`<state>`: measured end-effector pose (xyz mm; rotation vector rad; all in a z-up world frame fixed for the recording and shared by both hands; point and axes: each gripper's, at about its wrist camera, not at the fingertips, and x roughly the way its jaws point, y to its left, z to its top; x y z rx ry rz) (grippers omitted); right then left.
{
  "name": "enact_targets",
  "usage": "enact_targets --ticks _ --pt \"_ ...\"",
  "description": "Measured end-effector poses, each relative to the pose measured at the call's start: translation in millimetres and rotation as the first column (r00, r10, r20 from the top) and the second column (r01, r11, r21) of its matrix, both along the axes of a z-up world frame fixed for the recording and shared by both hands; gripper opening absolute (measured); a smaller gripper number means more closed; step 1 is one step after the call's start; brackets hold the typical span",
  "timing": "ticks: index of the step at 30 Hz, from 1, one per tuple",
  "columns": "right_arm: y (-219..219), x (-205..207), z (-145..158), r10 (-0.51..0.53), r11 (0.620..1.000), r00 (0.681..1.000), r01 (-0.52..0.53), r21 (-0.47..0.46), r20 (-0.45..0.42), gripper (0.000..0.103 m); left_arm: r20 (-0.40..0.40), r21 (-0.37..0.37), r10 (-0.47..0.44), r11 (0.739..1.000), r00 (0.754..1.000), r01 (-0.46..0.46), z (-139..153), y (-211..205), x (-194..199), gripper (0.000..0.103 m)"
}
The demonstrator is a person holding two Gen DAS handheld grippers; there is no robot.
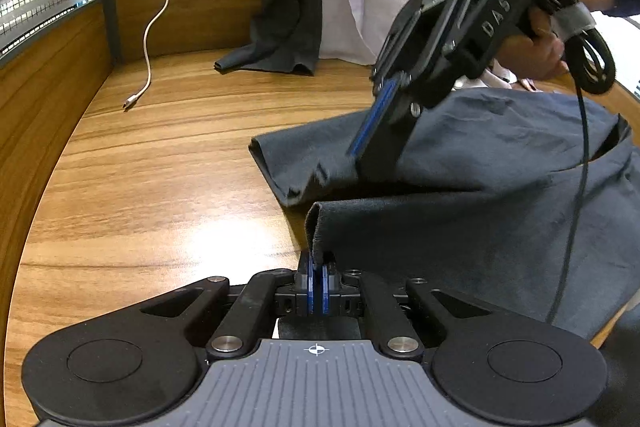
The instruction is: Fold clothes
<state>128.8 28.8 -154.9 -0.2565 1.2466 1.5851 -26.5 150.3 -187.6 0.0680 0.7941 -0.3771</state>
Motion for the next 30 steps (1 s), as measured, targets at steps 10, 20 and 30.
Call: enact_targets --ticks 10,20,30 --pt "-3 -7 -5 -0.054 0.999 0.998 0.053 -0.003 -0.038 0.01 -0.004 -0.011 0.009 1.0 1.0 -0.009 -1 0 5 0.007" --pt "-4 -33 11 -0.014 1.0 0.992 0.013 0.016 0.123 0.041 -0.011 -0.032 0.005 0.999 1.0 -0.005 0 -2 13 0.007" --pt "-1 -93 18 0.049 0.999 0.838 -0.044 -0.023 0.544 0.041 -0.028 -0.05 -0.013 0.999 1.0 0.011 0 0 20 0.007"
